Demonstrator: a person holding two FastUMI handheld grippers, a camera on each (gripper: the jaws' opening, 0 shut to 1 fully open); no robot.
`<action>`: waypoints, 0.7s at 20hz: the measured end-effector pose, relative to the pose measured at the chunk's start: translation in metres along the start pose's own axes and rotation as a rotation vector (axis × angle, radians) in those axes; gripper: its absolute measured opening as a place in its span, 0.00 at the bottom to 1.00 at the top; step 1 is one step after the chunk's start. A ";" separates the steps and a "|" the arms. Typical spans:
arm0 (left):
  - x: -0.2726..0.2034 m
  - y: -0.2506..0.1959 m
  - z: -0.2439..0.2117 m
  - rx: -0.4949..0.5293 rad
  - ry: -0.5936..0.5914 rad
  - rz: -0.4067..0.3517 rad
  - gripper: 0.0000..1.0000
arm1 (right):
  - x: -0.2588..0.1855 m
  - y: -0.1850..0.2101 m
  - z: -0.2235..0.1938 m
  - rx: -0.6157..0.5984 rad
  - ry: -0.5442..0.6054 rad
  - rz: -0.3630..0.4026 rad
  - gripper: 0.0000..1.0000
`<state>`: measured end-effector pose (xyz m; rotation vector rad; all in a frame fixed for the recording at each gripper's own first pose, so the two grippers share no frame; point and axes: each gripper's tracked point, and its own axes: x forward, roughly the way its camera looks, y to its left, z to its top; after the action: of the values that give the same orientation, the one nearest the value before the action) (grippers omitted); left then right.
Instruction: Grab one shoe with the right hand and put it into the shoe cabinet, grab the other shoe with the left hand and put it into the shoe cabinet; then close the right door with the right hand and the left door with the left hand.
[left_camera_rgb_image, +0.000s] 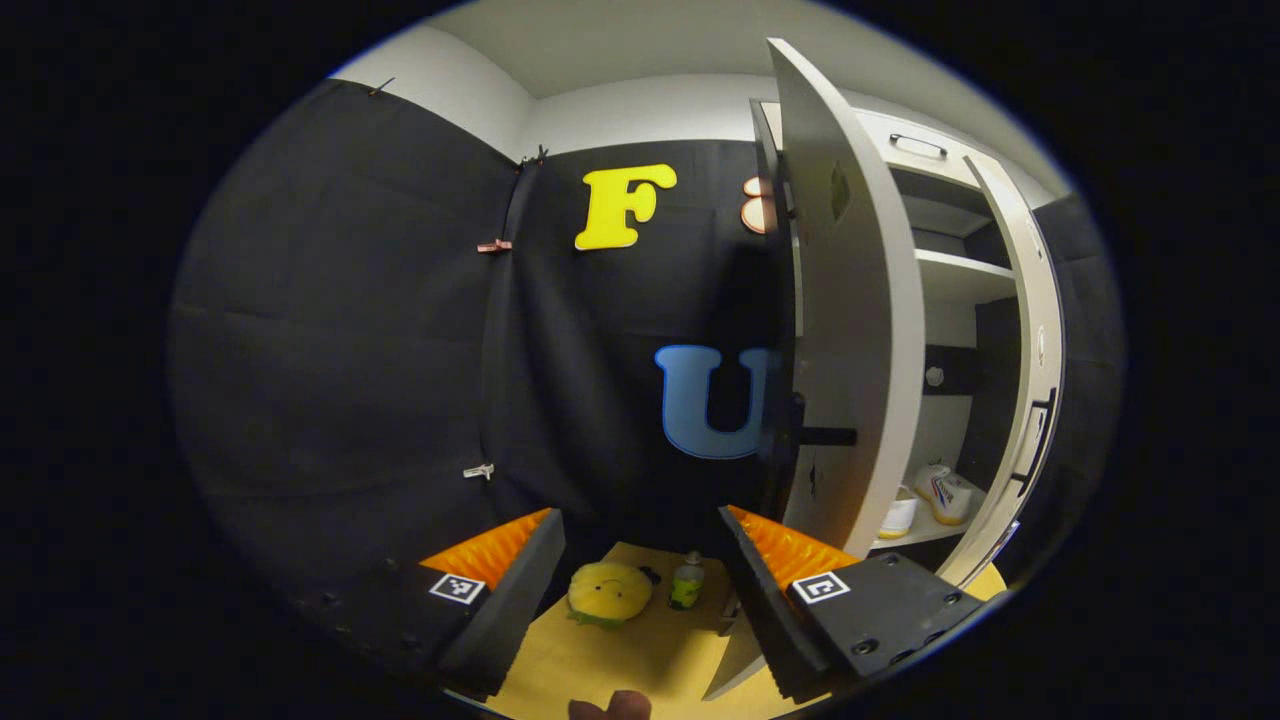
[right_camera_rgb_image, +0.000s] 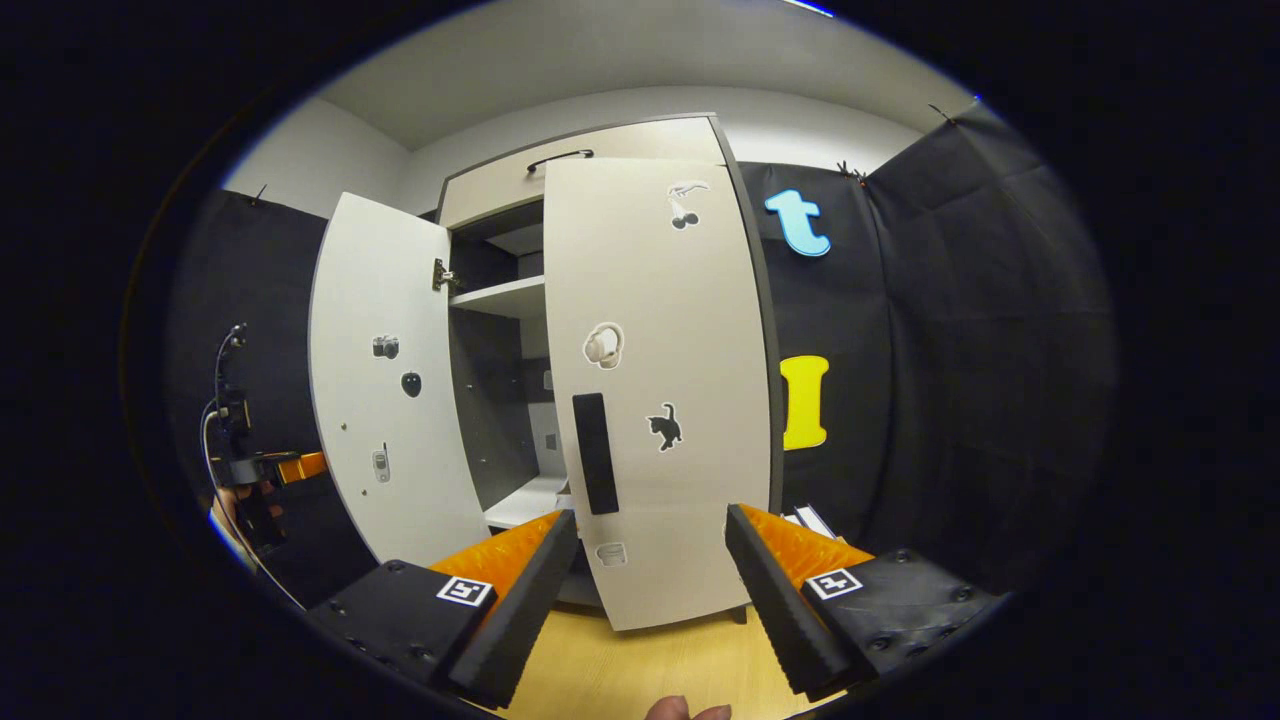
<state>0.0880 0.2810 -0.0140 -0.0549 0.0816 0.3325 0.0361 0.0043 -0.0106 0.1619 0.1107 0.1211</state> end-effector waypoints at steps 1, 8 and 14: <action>0.003 -0.003 -0.003 0.009 0.008 -0.008 0.95 | 0.000 -0.004 0.001 -0.001 -0.001 -0.009 0.98; -0.002 -0.015 0.004 0.037 -0.039 0.006 0.95 | -0.002 -0.013 0.001 0.005 0.001 -0.022 0.98; -0.015 -0.047 0.003 0.029 -0.032 -0.032 0.95 | -0.005 -0.011 0.000 0.012 0.009 -0.001 0.98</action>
<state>0.0897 0.2317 -0.0078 -0.0217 0.0542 0.3004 0.0322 -0.0071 -0.0121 0.1734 0.1207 0.1202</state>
